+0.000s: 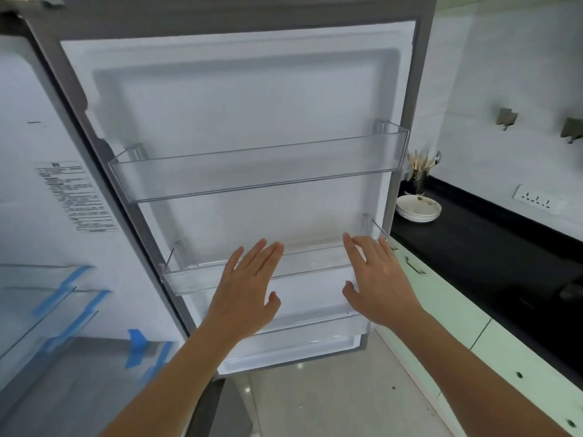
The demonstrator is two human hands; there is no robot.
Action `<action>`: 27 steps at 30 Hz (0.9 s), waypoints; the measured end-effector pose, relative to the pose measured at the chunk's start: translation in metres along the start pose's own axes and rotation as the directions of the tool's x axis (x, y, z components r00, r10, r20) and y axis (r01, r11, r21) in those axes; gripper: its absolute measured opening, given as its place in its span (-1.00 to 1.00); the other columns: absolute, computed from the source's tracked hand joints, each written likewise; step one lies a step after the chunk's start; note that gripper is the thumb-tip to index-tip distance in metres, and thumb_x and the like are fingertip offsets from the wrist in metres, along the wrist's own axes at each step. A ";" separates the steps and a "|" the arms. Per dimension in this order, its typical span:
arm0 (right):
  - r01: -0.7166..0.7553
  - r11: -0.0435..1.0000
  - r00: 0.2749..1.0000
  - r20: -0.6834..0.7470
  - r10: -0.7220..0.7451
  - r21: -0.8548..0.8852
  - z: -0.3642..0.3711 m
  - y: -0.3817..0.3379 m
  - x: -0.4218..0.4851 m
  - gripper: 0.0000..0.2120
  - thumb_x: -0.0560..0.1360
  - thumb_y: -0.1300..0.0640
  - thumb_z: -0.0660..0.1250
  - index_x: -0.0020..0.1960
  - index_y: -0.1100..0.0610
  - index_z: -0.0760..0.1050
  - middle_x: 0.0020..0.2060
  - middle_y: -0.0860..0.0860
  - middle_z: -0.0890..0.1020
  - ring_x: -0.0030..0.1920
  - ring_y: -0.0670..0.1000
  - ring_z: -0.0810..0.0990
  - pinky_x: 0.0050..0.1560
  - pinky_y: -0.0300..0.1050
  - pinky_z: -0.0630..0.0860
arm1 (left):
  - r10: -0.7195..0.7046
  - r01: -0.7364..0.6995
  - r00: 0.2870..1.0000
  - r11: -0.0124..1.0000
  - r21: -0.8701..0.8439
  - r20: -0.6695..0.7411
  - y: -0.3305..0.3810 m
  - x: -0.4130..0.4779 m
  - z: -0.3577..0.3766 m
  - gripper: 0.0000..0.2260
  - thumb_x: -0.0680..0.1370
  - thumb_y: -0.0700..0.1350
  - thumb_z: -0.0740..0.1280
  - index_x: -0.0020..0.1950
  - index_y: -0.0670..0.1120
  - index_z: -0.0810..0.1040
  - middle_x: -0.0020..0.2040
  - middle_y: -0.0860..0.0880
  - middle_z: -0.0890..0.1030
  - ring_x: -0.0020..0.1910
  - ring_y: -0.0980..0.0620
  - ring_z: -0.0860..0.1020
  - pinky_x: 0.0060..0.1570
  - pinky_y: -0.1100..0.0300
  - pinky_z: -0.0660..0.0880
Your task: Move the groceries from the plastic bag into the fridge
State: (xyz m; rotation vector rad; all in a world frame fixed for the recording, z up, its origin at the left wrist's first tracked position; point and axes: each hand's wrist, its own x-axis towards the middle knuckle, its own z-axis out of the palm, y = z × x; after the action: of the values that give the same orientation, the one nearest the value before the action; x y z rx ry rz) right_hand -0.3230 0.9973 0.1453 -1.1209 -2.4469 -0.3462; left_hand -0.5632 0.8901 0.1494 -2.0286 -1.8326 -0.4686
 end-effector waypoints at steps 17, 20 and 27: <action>0.054 0.997 0.998 0.017 -0.055 0.047 0.020 0.033 0.045 -0.23 0.36 0.12 0.46 0.51 0.24 0.29 0.32 0.17 0.49 0.36 0.21 0.46 0.47 0.11 0.25 | -0.112 0.111 0.993 0.993 0.035 0.033 0.003 0.029 0.017 -0.24 0.43 0.18 0.24 0.58 -0.09 0.22 0.55 0.00 0.32 0.56 0.00 0.23 0.48 0.01 0.20; 0.025 1.000 1.000 0.014 -0.026 0.018 0.010 0.030 0.039 -0.25 0.40 0.09 0.45 0.52 0.21 0.29 0.39 0.17 0.48 0.44 0.22 0.40 0.47 0.15 0.26 | -0.096 0.096 0.995 0.995 0.005 0.012 0.018 0.031 0.013 -0.22 0.45 0.17 0.28 0.60 -0.08 0.18 0.57 -0.01 0.28 0.57 -0.03 0.22 0.52 -0.06 0.17; -0.133 0.990 0.990 0.041 0.136 -0.049 -0.001 0.018 -0.034 -0.29 0.43 -0.05 0.43 0.51 0.07 0.30 0.41 0.15 0.48 0.46 0.18 0.39 0.51 0.18 0.23 | 0.014 -0.012 1.000 0.992 -0.124 0.017 0.079 0.016 0.031 -0.32 0.42 0.14 0.35 0.52 -0.02 0.36 0.49 0.00 0.42 0.50 -0.07 0.35 0.44 -0.11 0.33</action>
State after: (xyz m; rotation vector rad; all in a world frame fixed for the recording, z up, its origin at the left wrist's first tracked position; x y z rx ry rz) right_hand -0.2892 0.9867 0.1308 -1.3189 -2.3963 -0.3415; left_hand -0.4829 0.9123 0.1260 -2.1303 -1.8414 -0.5764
